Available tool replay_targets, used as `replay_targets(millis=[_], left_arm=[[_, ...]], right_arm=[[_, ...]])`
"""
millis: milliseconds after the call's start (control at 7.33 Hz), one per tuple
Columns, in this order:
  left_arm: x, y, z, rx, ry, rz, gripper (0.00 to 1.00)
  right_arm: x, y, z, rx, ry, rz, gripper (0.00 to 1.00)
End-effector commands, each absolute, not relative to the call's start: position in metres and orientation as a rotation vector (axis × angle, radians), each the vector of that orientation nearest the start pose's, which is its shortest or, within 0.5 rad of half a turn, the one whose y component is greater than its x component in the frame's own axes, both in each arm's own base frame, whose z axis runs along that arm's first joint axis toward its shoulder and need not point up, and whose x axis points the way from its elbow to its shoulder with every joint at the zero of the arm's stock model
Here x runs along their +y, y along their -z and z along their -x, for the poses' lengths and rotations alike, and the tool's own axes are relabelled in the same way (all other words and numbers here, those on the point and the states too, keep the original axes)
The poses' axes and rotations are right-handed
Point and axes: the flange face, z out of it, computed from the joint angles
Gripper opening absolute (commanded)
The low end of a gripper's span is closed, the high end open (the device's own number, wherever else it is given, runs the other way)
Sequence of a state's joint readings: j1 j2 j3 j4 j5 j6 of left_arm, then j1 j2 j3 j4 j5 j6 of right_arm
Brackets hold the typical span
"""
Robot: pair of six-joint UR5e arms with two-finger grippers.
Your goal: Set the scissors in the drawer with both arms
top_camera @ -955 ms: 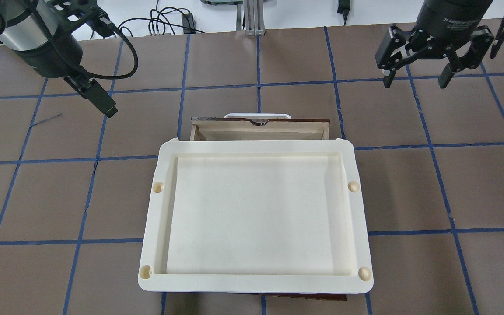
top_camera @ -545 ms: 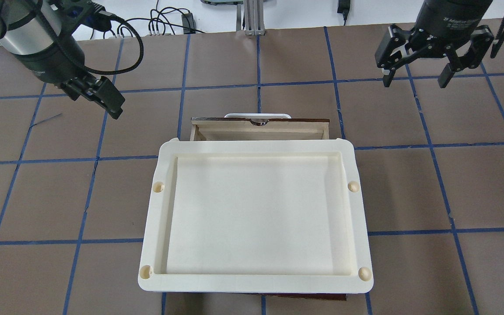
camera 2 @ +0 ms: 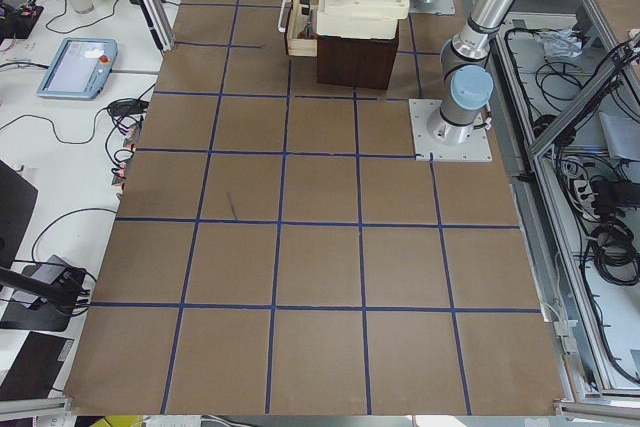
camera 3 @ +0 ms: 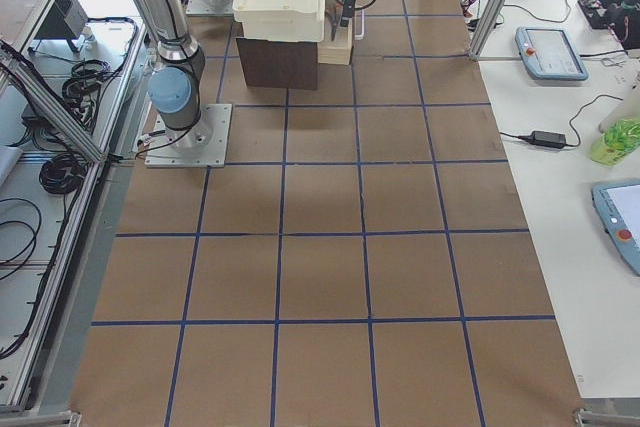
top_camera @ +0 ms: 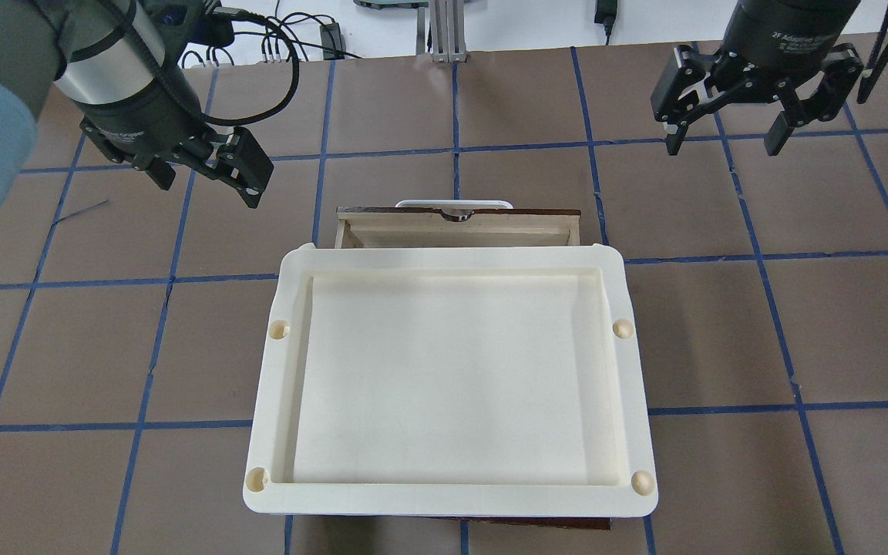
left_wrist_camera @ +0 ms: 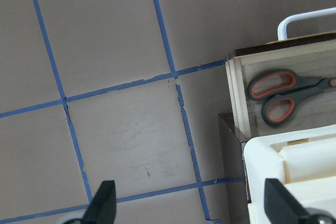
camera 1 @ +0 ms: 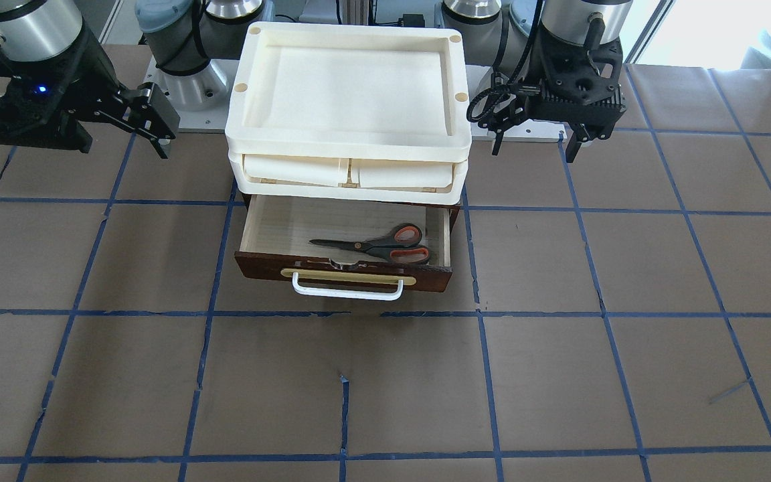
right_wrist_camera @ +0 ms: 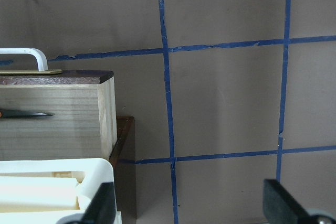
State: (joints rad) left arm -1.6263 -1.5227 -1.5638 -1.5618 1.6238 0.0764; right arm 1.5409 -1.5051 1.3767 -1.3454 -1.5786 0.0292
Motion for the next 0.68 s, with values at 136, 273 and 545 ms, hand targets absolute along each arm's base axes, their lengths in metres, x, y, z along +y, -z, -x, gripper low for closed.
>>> replay_targets(millis=[136,273,545], left_arm=[[-0.471,-0.512,0.154,3.085,0.095,-0.151,1.0],[-0.471,-0.513,0.154,3.086,0.097,-0.152,1.0],[-0.481,-0.512,0.122,3.136,0.089,-0.037,1.0]], right_arm=[[-0.514,-0.529,-0.118,3.146,-0.114,-0.086,1.0],[-0.514,-0.528,-0.118,3.146,-0.116,-0.086,1.0],[-0.512,-0.53,-0.118,3.146,-0.111,-0.082,1.0]])
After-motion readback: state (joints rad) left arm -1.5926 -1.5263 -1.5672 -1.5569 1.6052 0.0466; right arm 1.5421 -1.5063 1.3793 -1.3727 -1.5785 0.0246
